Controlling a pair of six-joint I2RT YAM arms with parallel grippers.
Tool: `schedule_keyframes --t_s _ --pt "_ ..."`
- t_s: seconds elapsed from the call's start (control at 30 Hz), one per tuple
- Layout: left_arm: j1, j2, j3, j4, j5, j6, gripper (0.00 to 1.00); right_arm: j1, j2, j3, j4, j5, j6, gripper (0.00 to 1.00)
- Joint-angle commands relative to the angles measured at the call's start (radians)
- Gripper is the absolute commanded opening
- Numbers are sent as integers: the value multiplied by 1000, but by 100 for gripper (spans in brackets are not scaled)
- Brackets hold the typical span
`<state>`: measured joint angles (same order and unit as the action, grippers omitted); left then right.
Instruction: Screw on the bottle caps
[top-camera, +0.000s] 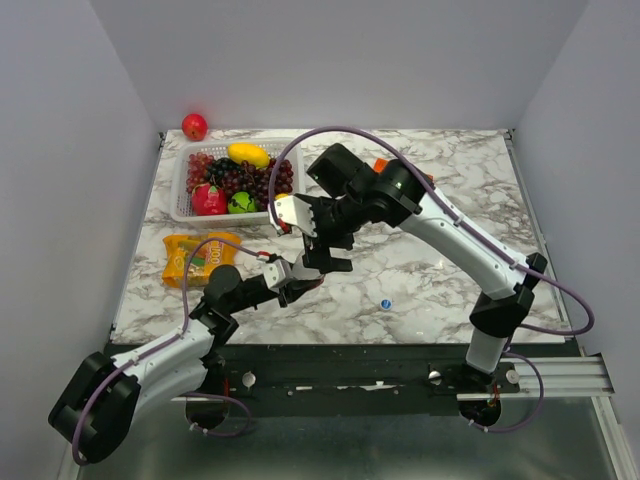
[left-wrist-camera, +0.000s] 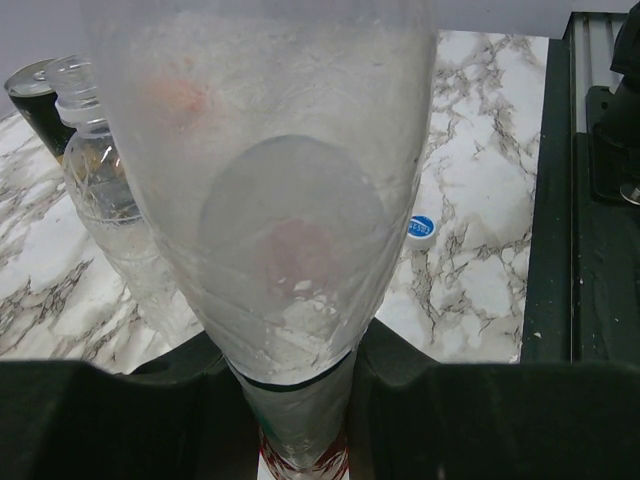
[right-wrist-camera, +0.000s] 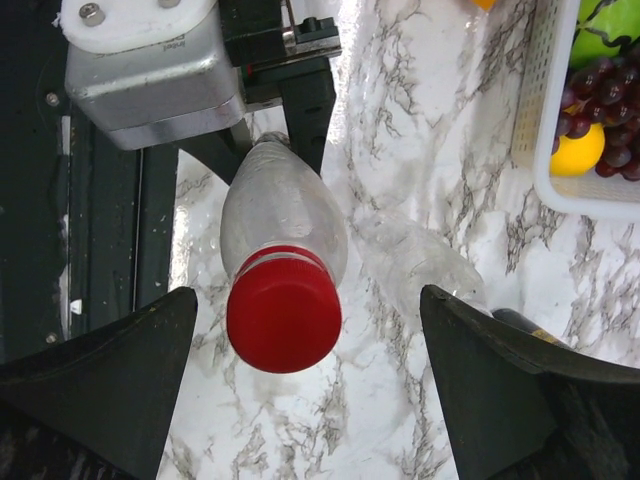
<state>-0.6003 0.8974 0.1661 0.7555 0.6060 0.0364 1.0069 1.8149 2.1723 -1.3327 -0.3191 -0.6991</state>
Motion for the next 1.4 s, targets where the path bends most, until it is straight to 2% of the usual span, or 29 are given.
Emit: schedule_keyframes --t_s 0.0,0.23,0.37,0.53,0.77,1.37 --pt "-7 9 23 -4 0 -15 0 4 -83 -22 -25 0 19 100" --pt "-7 20 52 -62 44 11 0 -10 -137 21 -49 -41 69 100" --pt "-7 21 79 -139 95 51 0 -19 -166 -9 -10 -64 92 100" --pt "-7 -9 116 -240 126 120 0 -30 -174 -58 6 -136 73 93" --pt "-7 -35 153 -370 132 209 0 -33 -160 -63 0 -158 24 86" --pt "-7 -57 159 -371 113 214 0 -33 -95 -12 -82 -169 -13 66"
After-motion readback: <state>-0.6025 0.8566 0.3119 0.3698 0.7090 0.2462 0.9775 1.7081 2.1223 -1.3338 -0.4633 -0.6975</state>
